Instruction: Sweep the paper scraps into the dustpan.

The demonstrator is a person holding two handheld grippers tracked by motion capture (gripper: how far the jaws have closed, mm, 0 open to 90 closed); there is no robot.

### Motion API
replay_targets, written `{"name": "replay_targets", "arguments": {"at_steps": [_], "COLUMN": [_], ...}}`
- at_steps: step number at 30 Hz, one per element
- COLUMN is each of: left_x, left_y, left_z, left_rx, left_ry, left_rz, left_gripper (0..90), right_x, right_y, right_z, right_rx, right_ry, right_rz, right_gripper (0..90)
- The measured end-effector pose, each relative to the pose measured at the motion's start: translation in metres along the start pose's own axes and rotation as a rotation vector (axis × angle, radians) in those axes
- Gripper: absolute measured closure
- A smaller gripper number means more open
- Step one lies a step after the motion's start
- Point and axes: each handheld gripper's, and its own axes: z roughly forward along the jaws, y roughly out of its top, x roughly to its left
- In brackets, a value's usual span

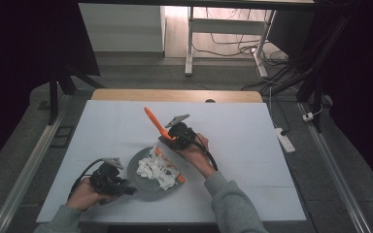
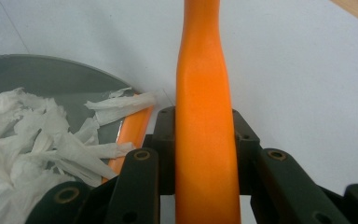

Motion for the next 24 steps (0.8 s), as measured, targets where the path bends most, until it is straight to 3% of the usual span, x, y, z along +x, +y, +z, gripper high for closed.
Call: {"name": "replay_targets", "arguments": {"at_steps": [14, 21, 24], "left_x": [0.000, 0.000, 0.000], "left_y": [0.000, 0.000, 0.000], "left_z": [0.001, 0.001, 0.001], "left_rx": [0.002, 0.004, 0.004], "left_ry": [0.000, 0.003, 0.002], "left_rz": [0.002, 0.002, 0.002], "left_gripper": [61.6, 61.6, 61.6], "right_x": [0.028, 0.052, 0.058], "right_y": [0.005, 0.005, 0.006], "right_z": [0.005, -0.007, -0.014], "right_rx": [0.033, -0.006, -0.020], "right_ry": [0.058, 0.144, 0.129], "right_rz": [-0.099, -0.122, -0.153], "right_gripper": [70.6, 70.6, 70.6]}}
